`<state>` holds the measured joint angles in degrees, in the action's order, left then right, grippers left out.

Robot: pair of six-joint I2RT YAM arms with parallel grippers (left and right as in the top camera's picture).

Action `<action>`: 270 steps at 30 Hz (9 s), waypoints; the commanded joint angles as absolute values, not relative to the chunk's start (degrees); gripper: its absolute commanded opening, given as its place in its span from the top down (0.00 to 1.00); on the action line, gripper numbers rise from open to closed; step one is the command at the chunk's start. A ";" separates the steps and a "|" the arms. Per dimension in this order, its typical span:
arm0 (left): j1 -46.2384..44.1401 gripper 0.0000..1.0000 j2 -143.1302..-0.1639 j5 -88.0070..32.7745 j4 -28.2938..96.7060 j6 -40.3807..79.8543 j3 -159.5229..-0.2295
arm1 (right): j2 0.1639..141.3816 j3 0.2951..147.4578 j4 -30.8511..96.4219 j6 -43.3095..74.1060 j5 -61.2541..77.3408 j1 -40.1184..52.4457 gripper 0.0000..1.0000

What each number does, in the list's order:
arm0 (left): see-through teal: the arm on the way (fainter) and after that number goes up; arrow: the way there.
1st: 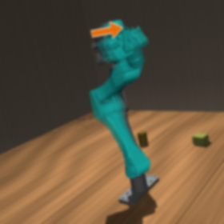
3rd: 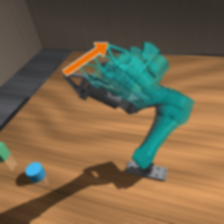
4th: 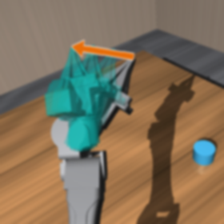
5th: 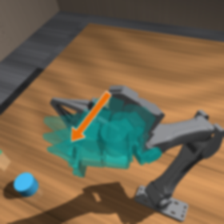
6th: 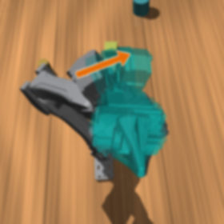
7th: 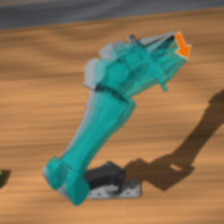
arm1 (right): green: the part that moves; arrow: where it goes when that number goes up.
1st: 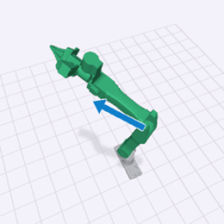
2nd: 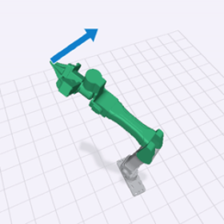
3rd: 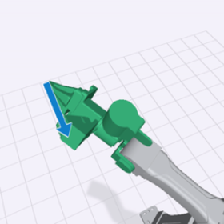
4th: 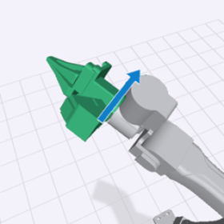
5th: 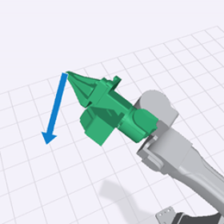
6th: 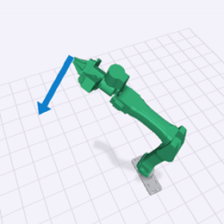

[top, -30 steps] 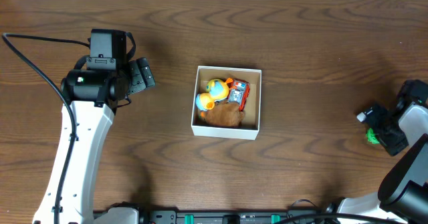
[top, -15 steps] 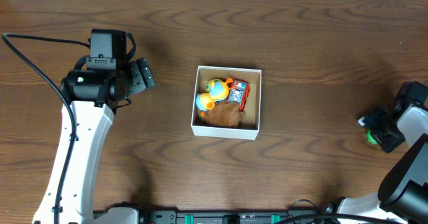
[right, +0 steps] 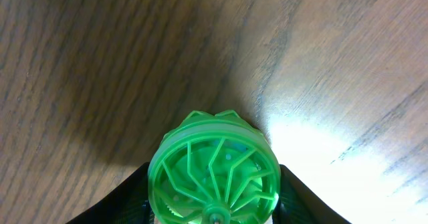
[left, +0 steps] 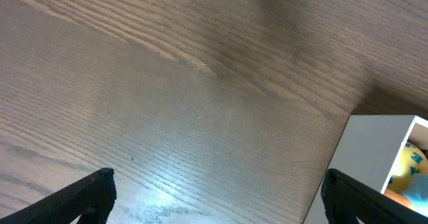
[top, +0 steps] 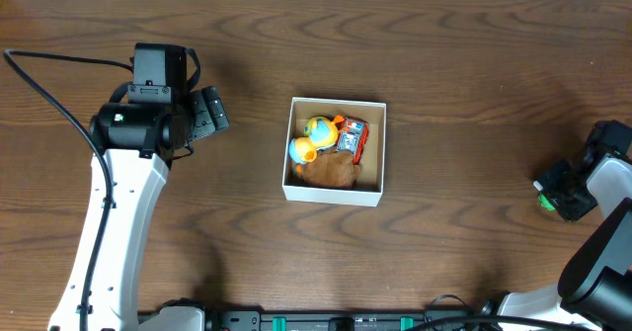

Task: Pack container

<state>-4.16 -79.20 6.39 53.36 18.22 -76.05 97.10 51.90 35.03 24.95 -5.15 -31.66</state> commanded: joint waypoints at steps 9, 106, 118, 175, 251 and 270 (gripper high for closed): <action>-3.92 0.02 -79.42 6.46 53.54 18.72 -76.73 | 95.90 53.52 38.06 22.92 3.95 -27.03 0.99; -29.21 0.80 -100.66 0.62 33.28 -2.74 -76.73 | 92.14 68.55 52.14 26.70 -5.13 -0.80 0.42; -29.61 0.80 -102.15 -4.12 33.34 -1.48 -76.73 | 92.14 68.55 52.14 26.70 -5.10 -0.78 0.41; -15.31 0.02 -83.81 6.59 38.89 8.86 -78.19 | 92.14 74.89 41.04 12.60 -6.50 7.84 0.01; -10.04 0.02 -24.60 3.64 47.55 12.80 -46.46 | 11.49 20.43 19.07 3.70 -0.67 10.44 0.01; -10.04 0.02 -24.60 3.64 47.55 12.80 -46.46 | 0.30 1.61 -6.28 -0.89 4.19 3.27 0.01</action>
<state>-9.91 -24.75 3.79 47.59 12.23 -46.57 1.61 4.05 -5.45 -3.22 4.03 4.19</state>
